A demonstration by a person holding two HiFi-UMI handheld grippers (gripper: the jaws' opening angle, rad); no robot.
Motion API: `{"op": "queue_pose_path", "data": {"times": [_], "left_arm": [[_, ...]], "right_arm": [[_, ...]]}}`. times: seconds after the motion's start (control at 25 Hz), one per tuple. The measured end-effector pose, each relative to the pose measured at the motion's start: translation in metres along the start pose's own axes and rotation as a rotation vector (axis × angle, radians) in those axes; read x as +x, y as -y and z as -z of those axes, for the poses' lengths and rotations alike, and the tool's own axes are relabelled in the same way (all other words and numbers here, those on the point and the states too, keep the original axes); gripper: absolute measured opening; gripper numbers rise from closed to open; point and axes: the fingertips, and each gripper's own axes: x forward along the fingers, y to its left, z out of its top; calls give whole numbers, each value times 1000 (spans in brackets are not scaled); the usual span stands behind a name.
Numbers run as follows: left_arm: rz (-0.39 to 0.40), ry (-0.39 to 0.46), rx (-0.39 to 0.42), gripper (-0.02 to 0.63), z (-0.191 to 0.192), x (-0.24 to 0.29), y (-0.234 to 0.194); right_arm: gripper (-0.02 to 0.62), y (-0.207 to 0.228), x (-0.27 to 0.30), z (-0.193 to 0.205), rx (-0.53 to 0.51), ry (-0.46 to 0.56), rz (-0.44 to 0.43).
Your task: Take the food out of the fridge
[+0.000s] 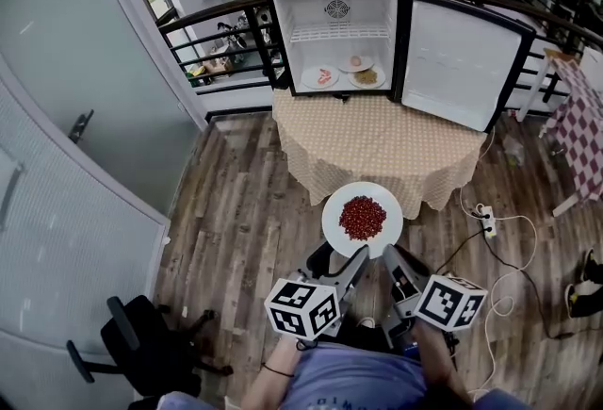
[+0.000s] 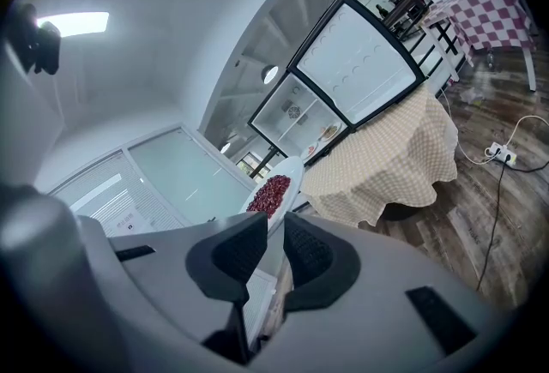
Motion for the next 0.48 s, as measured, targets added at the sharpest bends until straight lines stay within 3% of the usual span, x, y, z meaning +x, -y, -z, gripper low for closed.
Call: {"op": "queue_pose_path", "data": {"times": [0.48], "left_arm": [[11,1,20,290,-5,9,5]], "right_arm": [[67,5,0,-9,-3,23,-21]]}}
